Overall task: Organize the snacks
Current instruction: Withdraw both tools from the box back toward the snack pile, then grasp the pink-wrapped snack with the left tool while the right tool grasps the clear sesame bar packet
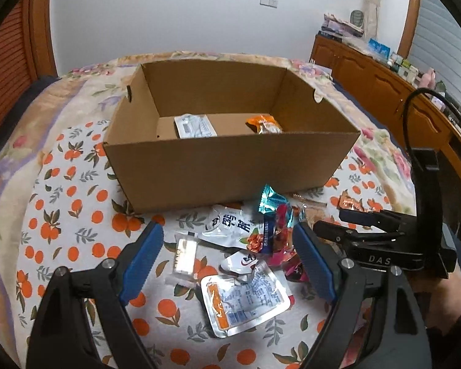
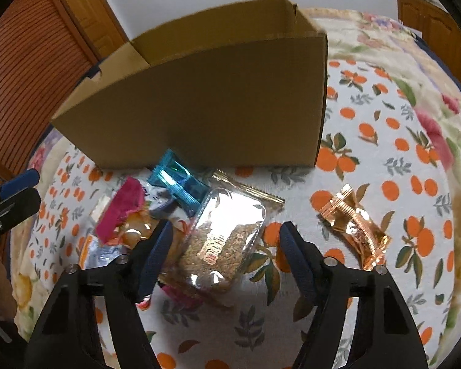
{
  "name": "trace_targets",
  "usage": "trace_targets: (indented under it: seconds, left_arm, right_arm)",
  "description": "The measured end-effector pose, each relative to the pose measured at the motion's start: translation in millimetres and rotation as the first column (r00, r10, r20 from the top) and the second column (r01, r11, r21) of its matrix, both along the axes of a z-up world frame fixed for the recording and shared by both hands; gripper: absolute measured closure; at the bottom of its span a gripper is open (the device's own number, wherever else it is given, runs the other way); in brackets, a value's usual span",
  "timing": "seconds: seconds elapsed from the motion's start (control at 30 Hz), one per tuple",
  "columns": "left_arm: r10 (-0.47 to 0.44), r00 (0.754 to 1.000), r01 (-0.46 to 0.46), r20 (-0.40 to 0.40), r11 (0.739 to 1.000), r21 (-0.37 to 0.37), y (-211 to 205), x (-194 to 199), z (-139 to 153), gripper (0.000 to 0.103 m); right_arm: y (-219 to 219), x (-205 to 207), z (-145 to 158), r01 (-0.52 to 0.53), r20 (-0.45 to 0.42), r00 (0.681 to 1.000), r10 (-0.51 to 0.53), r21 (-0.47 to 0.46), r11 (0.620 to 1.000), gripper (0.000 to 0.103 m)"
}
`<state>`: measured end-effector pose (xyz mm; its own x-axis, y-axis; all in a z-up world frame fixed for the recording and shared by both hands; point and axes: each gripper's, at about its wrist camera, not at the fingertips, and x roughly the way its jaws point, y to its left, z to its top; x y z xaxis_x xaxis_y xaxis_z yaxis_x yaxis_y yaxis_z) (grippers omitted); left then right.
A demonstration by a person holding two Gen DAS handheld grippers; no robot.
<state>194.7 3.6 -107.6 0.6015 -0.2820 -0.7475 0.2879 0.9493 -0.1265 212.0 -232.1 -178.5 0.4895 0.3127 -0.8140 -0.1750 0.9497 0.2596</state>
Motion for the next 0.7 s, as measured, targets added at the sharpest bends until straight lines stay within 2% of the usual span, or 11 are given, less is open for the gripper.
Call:
trace_targets:
  seconds: [0.2, 0.27, 0.33, 0.5, 0.7]
  left_arm:
    - [-0.072, 0.997, 0.072, -0.020, 0.997, 0.007, -20, -1, -12, 0.017]
    - [-0.104, 0.994, 0.104, -0.023, 0.994, 0.014, -29, -2, -16, 0.017]
    - [-0.136, 0.990, 0.137, -0.030, 0.991, 0.010, -36, -2, -20, 0.017]
    - [-0.205, 0.976, 0.204, -0.071, 0.979, -0.016, -52, 4, -35, 0.018]
    - [-0.241, 0.966, 0.238, -0.088, 0.970, -0.048, -67, 14, -44, 0.023]
  right_arm:
    - [2, 5, -12, -0.014, -0.038, 0.999, 0.014, 0.016, 1.000, 0.038]
    - [2, 6, -13, -0.024, -0.044, 0.999, 0.025, 0.022, 0.999, 0.046]
    - [0, 6, -12, -0.021, -0.053, 0.998, 0.022, 0.023, 1.000, 0.049]
    - [-7, 8, -15, -0.013, -0.093, 0.995, 0.018, 0.060, 0.998, 0.051]
    - [-13, 10, -14, -0.012, -0.115, 0.993, 0.015, 0.029, 1.000, 0.053]
